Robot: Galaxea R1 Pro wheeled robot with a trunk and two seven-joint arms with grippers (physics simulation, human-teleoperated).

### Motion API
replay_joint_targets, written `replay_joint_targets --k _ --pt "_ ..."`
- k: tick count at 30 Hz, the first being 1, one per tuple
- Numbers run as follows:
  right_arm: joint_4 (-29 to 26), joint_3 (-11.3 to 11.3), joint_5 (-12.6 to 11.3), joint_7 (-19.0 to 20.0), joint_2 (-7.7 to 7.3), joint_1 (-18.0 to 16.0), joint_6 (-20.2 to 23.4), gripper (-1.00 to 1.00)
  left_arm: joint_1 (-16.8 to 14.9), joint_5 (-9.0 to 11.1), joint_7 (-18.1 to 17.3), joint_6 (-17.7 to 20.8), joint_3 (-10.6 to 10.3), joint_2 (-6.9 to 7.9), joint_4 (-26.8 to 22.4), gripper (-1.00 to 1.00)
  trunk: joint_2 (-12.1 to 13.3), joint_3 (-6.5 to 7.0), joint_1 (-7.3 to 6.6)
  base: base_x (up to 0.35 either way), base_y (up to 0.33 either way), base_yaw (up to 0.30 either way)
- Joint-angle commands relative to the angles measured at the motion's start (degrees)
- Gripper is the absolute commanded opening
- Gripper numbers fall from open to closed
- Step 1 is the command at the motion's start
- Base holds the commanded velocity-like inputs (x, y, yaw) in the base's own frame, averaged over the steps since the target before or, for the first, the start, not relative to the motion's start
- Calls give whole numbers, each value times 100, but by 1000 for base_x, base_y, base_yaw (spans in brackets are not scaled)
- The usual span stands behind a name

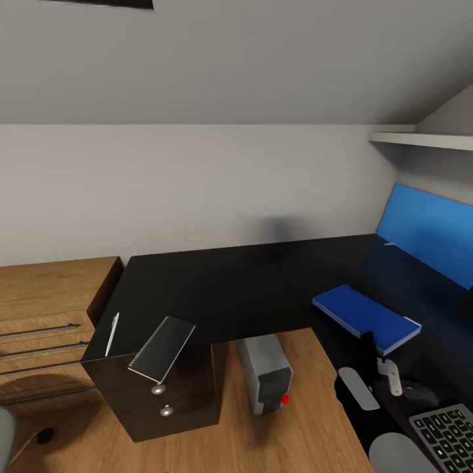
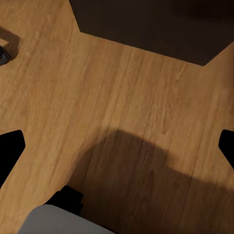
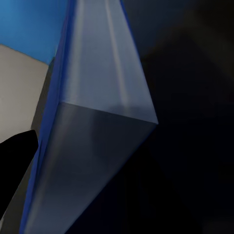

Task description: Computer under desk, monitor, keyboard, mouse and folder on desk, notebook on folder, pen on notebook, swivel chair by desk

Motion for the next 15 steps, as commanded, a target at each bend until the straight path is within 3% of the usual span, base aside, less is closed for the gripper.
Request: replay_joint_targets --k 1,9,15 --pt "-9 9 23 -46 -7 -2 17 -100 -5 61 36 -41 -40 5 0 100 -3 -5 0 0 0 0" --pt "-88 4 115 -31 -149 -2 533 -100 -5 66 35 -40 -40 5 7 100 -3 -5 0 0 0 0" --pt "-177 3 117 -36 -238 -2 642 -100 -5 66 36 -35 -40 5 9 100 -3 -5 0 0 0 0"
